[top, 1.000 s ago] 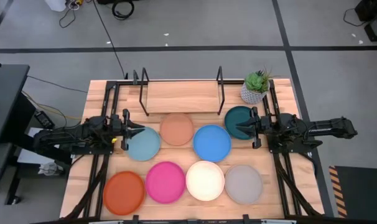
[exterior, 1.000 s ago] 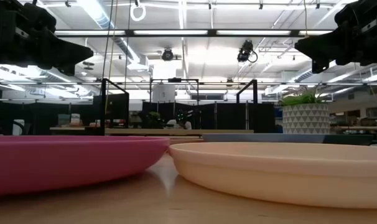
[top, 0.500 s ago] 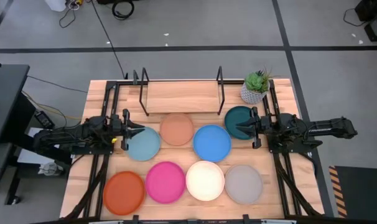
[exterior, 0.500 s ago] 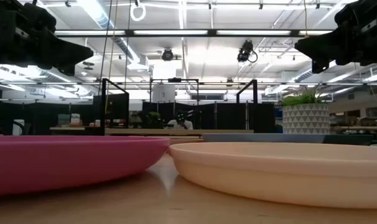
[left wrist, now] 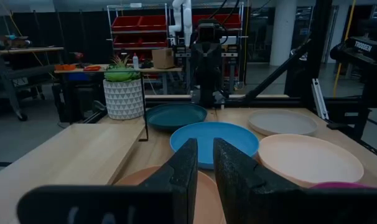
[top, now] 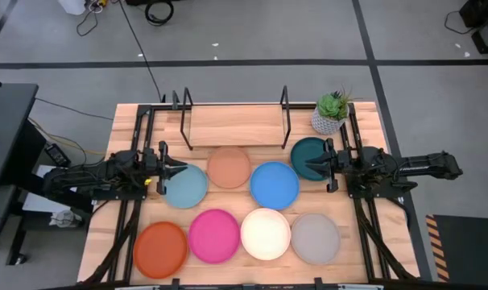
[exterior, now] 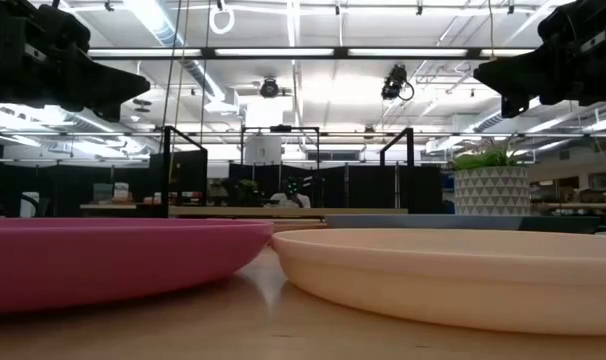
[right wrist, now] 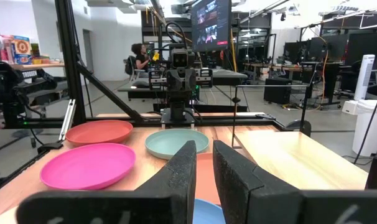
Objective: Place and stack plates onto a shelf
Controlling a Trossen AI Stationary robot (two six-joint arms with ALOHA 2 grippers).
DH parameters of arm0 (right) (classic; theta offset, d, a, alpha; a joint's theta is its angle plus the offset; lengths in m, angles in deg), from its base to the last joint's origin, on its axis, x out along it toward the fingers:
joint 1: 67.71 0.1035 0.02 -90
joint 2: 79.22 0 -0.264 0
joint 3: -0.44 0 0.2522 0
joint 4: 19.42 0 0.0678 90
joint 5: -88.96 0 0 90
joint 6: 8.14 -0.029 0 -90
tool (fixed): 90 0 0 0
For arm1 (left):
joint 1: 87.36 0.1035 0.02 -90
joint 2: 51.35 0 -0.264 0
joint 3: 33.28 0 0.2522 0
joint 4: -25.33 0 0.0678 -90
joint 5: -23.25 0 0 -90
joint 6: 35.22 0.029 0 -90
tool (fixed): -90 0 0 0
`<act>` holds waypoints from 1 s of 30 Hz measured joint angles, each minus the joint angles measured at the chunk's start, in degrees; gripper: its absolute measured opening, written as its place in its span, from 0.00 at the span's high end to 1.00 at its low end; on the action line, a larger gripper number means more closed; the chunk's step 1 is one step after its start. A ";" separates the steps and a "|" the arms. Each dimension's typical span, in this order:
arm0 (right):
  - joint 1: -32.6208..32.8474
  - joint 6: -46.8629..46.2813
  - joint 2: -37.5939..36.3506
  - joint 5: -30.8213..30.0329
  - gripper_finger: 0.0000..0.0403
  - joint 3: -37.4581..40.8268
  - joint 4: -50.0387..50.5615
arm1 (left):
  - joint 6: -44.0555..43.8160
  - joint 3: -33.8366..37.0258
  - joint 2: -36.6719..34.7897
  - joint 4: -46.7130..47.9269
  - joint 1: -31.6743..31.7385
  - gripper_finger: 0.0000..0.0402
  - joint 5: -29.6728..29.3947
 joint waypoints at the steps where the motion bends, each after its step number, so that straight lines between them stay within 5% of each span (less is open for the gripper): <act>1: -0.01 -0.02 0.00 0.00 0.85 0.00 -0.15 | 0.02 0.00 0.00 -0.04 0.00 0.85 0.00; 7: -0.01 -0.08 -0.01 0.00 0.85 -0.02 -3.29 | -8.44 0.02 0.00 -0.47 -0.01 0.85 0.11; 18: -0.01 -8.31 0.75 -1.09 0.85 -0.04 -8.81 | -8.98 0.02 0.00 -9.00 -0.02 0.85 0.13; 30: 1.77 -9.31 18.31 -1.60 0.85 -4.64 -0.06 | 0.05 0.02 0.00 -19.93 -0.04 0.85 0.24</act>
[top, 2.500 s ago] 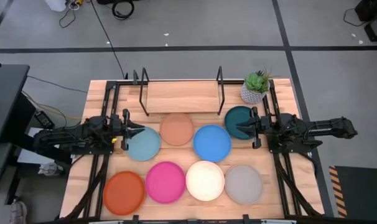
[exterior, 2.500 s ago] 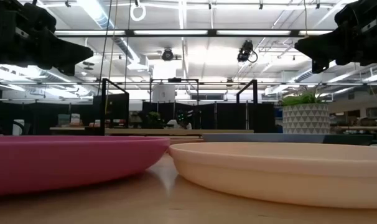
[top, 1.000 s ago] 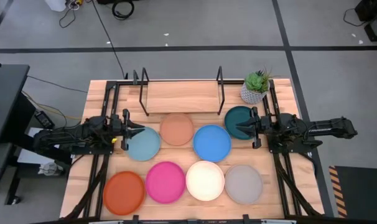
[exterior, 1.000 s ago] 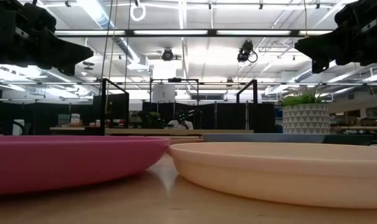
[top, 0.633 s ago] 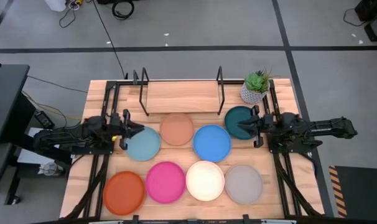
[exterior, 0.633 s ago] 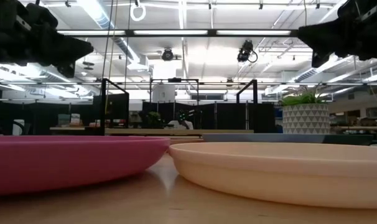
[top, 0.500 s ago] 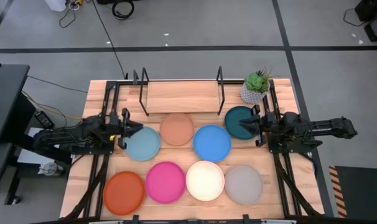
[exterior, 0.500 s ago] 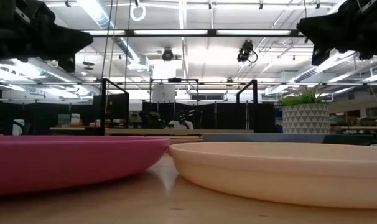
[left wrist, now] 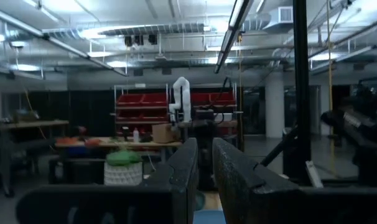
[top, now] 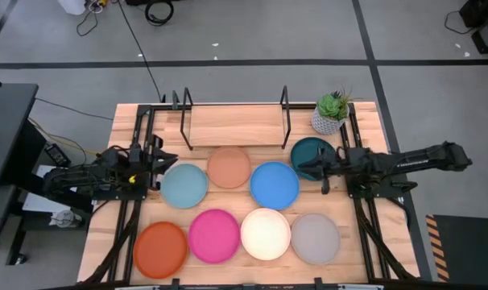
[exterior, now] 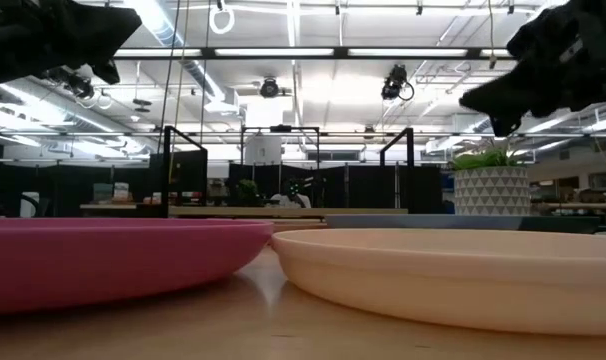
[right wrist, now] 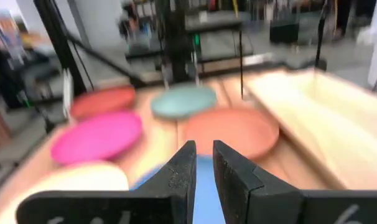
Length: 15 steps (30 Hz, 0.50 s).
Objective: Place and stack plates onto a shelf
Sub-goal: Put the blue plate onto the shelf
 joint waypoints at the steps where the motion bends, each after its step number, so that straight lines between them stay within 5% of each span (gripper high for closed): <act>1: 0.49 0.11 2.05 0.02 0.85 -0.60 0.43 | 1.00 0.00 0.00 0.04 0.00 0.85 0.00; 9: 6.83 2.52 18.33 -2.35 0.84 -7.73 7.82 | 6.22 0.00 0.00 -0.35 0.02 0.85 -0.02; 15: 10.48 4.53 28.30 -4.41 0.73 -16.95 19.47 | 6.48 0.00 0.00 -0.33 0.02 0.85 -0.04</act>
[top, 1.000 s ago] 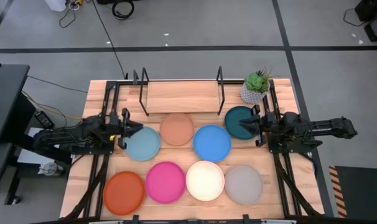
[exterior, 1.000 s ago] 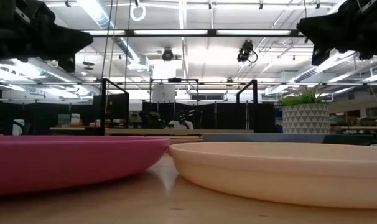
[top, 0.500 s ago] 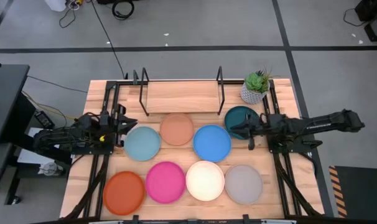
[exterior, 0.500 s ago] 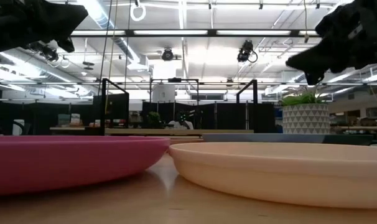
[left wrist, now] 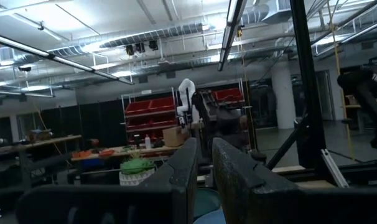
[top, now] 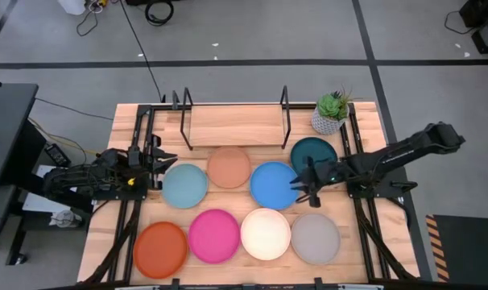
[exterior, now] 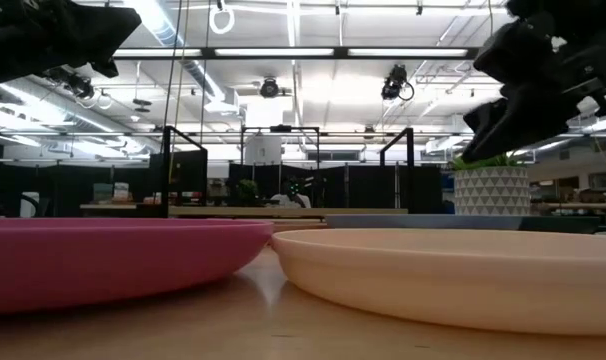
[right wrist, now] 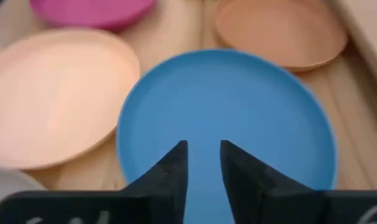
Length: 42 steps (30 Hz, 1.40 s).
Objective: Place and stack plates onto a shelf
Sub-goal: Put the blue plate onto the shelf
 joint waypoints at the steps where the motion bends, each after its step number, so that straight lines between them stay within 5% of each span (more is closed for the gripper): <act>1: 0.51 0.72 1.49 -0.01 0.70 -1.79 2.17 | 0.00 0.00 0.00 0.02 0.00 0.85 0.00; 8: 3.27 7.27 11.40 -1.38 0.57 -11.95 15.26 | -0.31 0.00 0.00 -0.02 0.00 0.85 0.00; 15: 5.58 7.01 22.93 -1.36 0.60 -22.14 24.89 | -6.79 0.00 0.00 0.14 0.01 0.85 -0.02; 27: 9.33 3.40 40.59 -1.17 0.62 -41.82 47.89 | -5.16 0.00 0.00 2.01 0.01 0.85 -0.02; 37: 10.80 3.54 49.52 -4.05 0.63 -42.82 49.16 | -0.50 0.00 0.00 3.56 0.02 0.85 -1.66; 42: 10.80 4.04 50.61 -5.62 0.71 -42.82 49.13 | -0.48 0.00 0.00 3.58 0.02 0.85 -1.75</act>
